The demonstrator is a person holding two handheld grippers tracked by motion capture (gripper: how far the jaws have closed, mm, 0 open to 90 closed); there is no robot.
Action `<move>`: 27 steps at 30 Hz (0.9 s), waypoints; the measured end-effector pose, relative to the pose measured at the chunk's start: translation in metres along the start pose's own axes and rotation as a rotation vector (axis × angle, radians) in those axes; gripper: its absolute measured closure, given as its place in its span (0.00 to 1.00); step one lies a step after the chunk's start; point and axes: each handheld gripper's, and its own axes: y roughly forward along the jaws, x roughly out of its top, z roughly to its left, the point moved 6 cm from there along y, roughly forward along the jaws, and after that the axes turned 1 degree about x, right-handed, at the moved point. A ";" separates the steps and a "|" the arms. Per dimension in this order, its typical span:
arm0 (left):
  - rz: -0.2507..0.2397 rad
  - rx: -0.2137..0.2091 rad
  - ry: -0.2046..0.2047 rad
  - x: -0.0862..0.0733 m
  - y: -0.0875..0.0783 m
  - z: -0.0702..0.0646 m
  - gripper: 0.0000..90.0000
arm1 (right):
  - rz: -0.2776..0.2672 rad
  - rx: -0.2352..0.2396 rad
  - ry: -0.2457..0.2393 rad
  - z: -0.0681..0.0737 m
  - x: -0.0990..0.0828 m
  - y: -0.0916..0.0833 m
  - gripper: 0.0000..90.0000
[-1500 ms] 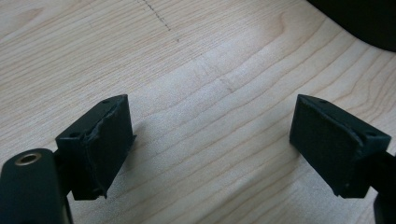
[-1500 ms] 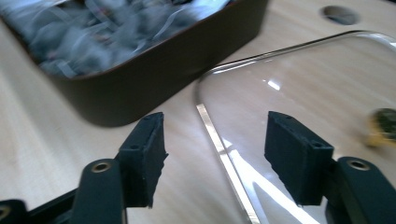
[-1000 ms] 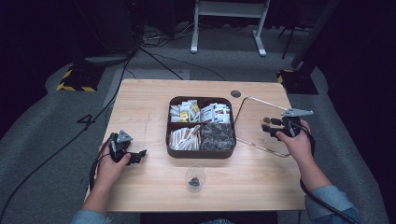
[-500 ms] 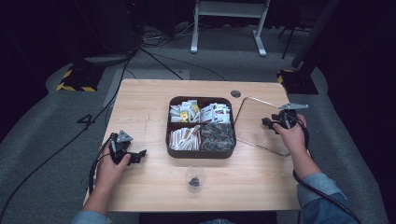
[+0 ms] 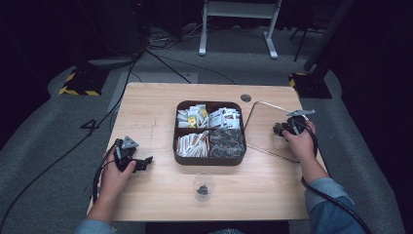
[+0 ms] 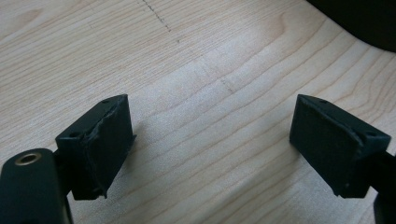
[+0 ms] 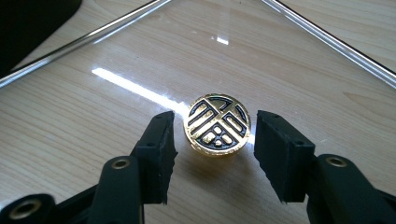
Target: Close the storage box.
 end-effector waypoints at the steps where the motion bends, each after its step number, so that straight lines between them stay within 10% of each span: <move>1: 0.000 0.000 0.000 0.000 0.000 0.000 0.15 | 0.003 -0.002 -0.001 0.000 0.000 0.002 0.55; 27: 0.000 0.000 0.000 0.000 0.000 0.000 0.15 | -0.052 0.018 0.027 -0.003 0.004 -0.005 0.65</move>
